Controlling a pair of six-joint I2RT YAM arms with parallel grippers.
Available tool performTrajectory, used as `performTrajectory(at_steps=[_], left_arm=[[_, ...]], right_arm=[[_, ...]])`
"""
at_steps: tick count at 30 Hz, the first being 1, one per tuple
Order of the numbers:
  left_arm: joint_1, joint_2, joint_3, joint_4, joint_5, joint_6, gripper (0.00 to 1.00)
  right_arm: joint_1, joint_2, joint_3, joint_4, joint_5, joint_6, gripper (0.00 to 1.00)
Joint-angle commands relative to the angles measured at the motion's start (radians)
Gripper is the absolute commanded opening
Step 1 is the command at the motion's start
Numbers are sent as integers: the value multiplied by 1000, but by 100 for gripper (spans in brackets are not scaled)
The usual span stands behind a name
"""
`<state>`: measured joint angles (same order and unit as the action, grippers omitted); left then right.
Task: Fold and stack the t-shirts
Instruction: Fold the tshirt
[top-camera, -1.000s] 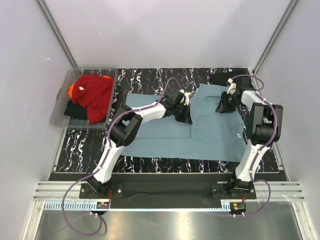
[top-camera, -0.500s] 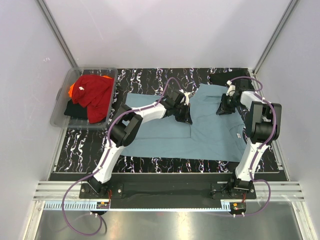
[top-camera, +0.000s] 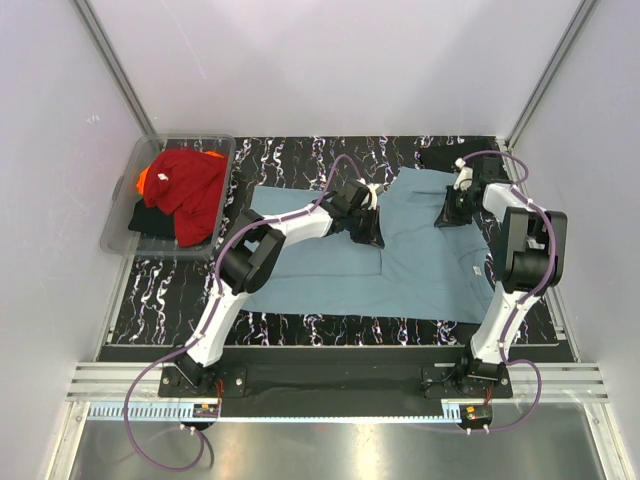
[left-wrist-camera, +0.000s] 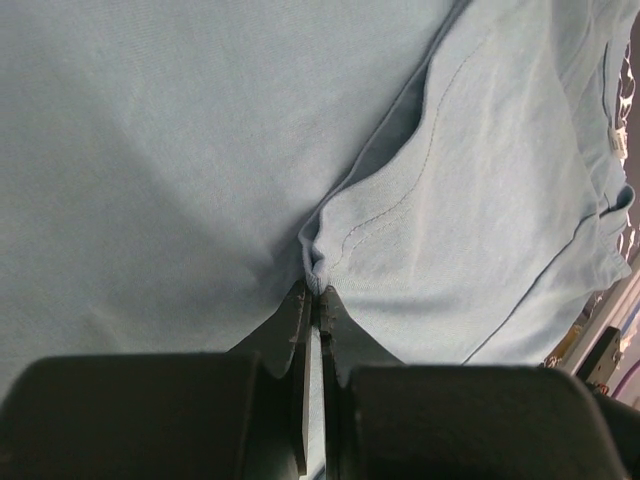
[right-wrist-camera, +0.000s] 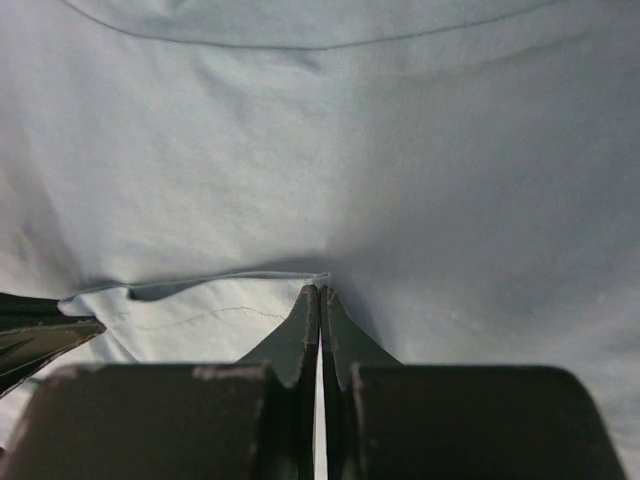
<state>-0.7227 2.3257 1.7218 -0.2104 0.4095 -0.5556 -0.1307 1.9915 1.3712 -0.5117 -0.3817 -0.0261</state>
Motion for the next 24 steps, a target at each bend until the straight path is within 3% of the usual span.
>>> performTrajectory(at_steps=[1, 19, 24], left_arm=[[5, -63, 10, 13, -86, 0, 0], [5, -91, -18, 11, -227, -27, 0], [3, -115, -14, 20, -213, -17, 8]], right_arm=[[11, -106, -33, 70, -6, 6, 0], [11, -91, -61, 113, 58, 20, 0], [11, -112, -63, 121, 47, 20, 0]])
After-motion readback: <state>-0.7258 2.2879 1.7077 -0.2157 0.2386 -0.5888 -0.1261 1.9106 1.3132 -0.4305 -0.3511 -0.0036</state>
